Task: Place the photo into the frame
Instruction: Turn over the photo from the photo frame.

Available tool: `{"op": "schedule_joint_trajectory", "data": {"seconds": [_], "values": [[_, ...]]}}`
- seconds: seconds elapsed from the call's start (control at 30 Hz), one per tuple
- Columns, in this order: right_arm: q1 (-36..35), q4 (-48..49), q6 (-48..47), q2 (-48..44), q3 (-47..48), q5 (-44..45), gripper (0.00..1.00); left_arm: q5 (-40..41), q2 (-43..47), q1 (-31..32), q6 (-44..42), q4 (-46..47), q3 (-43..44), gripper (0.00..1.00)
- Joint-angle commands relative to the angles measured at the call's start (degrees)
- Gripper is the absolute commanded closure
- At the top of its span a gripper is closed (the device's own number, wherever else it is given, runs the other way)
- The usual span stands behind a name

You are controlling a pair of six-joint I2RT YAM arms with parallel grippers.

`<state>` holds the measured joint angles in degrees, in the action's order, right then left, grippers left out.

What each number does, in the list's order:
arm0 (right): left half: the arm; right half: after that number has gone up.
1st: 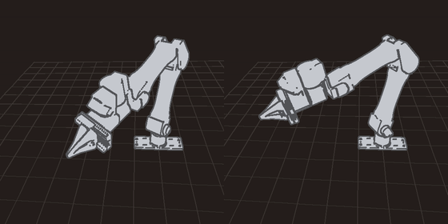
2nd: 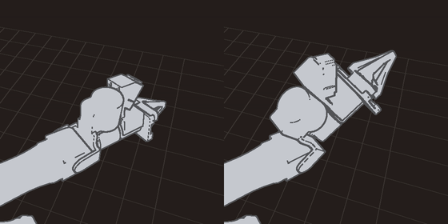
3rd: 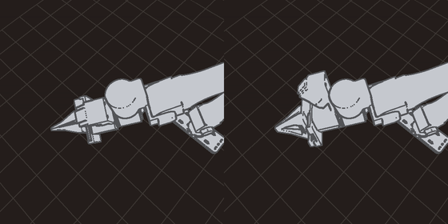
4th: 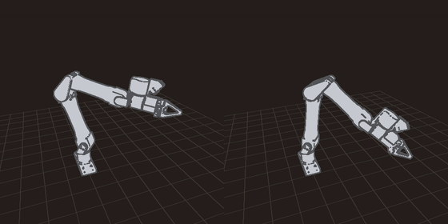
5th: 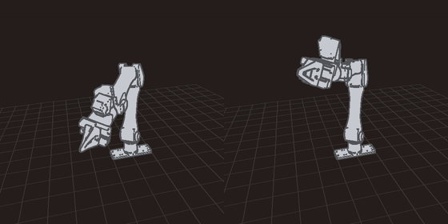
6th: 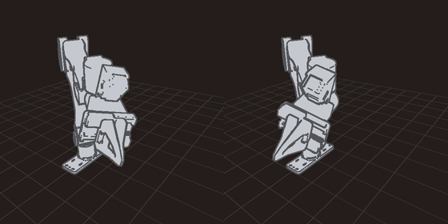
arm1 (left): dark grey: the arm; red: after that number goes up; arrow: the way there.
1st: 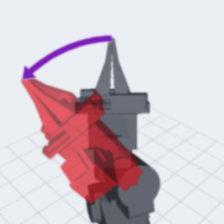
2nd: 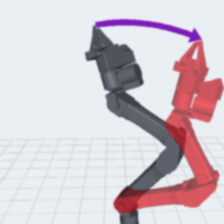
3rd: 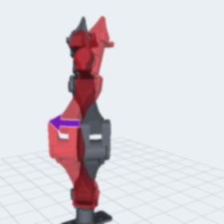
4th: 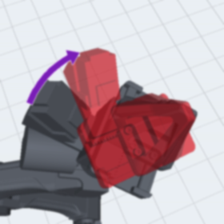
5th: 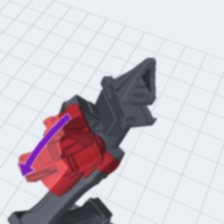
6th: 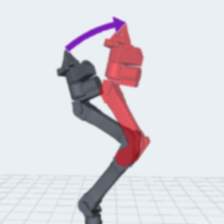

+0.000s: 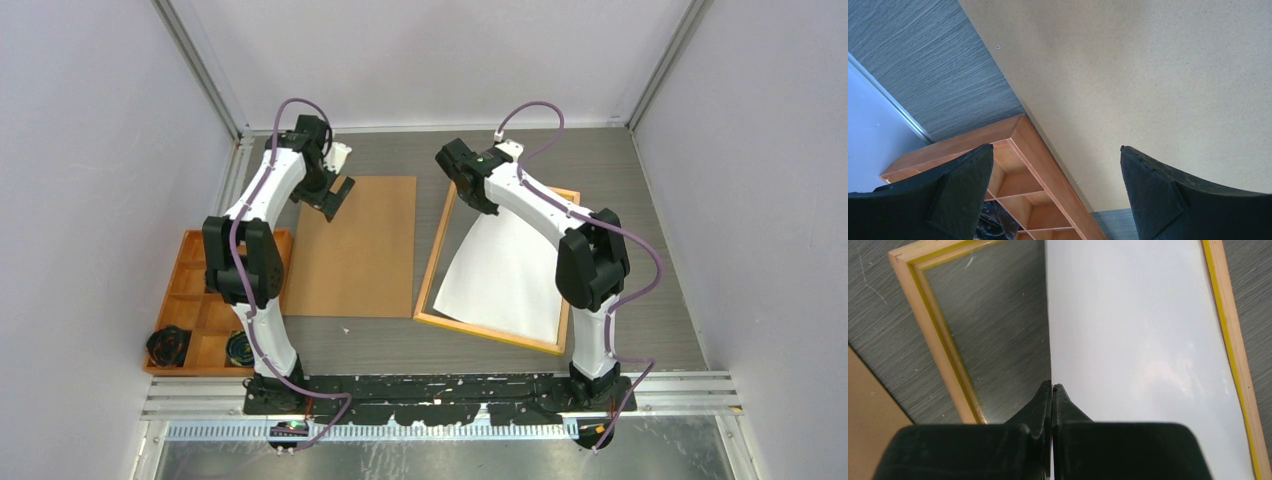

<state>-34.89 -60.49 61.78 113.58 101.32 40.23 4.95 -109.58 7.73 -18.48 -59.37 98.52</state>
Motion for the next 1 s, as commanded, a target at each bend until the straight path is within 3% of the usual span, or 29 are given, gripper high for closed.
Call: {"op": "schedule_joint_trajectory", "data": {"seconds": [0.0,0.53,0.57,0.67,0.7,0.83,0.97], "values": [[0.33,1.83,-1.48,0.11,-0.52,4.01,0.99,0.44,3.24,-0.08,-0.61,1.28,-0.26,0.00],[0.31,7.39,-8.18,4.01,-0.30,-5.33,0.99,0.95,2.67,-0.08,-1.14,1.06,0.33,0.00],[0.32,7.82,-8.31,3.86,-0.61,-5.61,0.96,1.01,2.56,-0.08,-1.00,1.10,0.35,0.00],[0.31,9.00,-8.92,3.74,-0.94,-6.58,0.59,1.03,2.21,-0.08,-0.71,1.10,0.53,0.00],[0.30,9.27,-9.13,3.69,-0.84,-7.02,0.52,1.07,2.19,-0.08,-0.69,1.10,0.53,0.00],[0.27,10.04,-9.68,3.79,0.12,-7.87,0.22,1.46,2.22,-0.08,-1.02,1.10,0.55,0.00],[0.32,10.74,-11.18,3.02,1.29,-8.48,0.01,1.73,2.57,-0.08,-1.36,1.19,0.21,0.00]]}}
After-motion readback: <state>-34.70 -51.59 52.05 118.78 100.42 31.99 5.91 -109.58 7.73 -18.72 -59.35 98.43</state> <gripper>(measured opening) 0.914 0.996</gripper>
